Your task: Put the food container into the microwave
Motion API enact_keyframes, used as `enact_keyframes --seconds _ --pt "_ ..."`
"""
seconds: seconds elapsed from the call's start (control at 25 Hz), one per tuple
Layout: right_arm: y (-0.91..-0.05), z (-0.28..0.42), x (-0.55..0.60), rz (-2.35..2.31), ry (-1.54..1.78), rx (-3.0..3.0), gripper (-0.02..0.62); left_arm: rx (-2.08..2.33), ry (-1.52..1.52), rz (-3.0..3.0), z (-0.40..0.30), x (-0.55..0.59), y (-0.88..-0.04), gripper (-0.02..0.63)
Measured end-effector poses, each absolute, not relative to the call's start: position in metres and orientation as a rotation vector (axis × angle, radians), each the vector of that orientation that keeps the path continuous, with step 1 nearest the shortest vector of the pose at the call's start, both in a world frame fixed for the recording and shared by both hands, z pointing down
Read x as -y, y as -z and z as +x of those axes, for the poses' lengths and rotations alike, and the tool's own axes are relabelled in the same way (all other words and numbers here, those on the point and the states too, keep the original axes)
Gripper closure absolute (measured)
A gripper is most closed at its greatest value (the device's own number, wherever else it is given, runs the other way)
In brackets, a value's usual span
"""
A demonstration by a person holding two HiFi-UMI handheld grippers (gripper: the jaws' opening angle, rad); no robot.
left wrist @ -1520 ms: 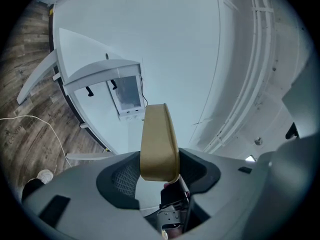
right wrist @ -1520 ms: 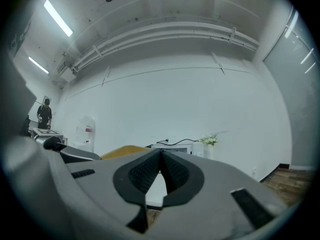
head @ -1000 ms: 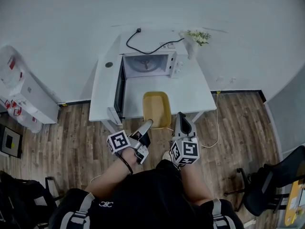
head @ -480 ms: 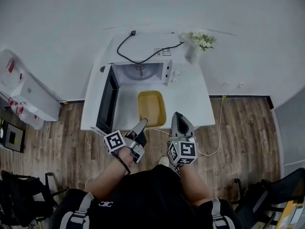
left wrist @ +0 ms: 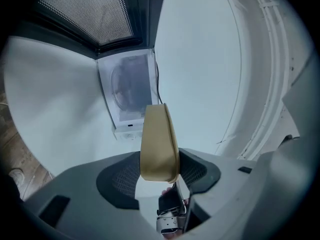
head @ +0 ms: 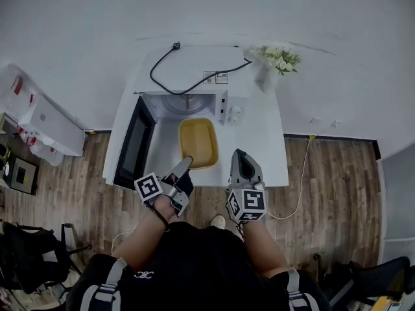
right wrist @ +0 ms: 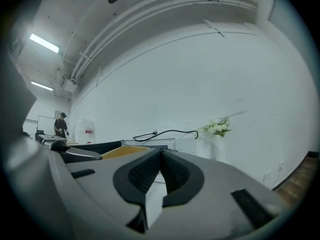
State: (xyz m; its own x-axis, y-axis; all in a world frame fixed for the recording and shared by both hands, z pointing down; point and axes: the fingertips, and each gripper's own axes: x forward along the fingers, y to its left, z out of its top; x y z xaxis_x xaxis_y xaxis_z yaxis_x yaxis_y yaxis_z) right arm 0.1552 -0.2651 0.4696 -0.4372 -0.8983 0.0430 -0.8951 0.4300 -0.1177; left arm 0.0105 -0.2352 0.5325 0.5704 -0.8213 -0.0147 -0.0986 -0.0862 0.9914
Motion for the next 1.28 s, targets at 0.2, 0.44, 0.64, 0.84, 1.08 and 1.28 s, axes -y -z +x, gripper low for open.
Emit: enact_keyframes --seconds 0.2,0.44,0.64,0.84,1.08,1.28 --pt "-0.471 0.157 0.286 -1.650 0.220 -2.633 0.592 0.820 0.721 1.542 0.007 0.255 -0.539 0.371" --pt "-0.477 0.149 0.305 -1.711 0.180 -2.625 0.592 0.796 0.712 1.533 -0.011 0.284 -0.556 0.371" --pt "-0.482 0.141 0.320 -1.775 0.195 -2.605 0.592 0.770 0.704 1.493 -0.028 0.314 -0.576 0.371" --pt "-0.483 0.133 0.328 -1.822 0.173 -2.598 0.591 0.755 0.713 1.483 -0.042 0.348 -0.588 0.371" --pt "-0.488 0.138 0.337 -1.891 0.182 -2.587 0.591 0.764 0.725 1.474 -0.049 0.388 -0.604 0.371" --pt "-0.494 0.145 0.349 -1.957 0.166 -2.576 0.591 0.771 0.706 1.486 -0.049 0.422 -0.616 0.371"
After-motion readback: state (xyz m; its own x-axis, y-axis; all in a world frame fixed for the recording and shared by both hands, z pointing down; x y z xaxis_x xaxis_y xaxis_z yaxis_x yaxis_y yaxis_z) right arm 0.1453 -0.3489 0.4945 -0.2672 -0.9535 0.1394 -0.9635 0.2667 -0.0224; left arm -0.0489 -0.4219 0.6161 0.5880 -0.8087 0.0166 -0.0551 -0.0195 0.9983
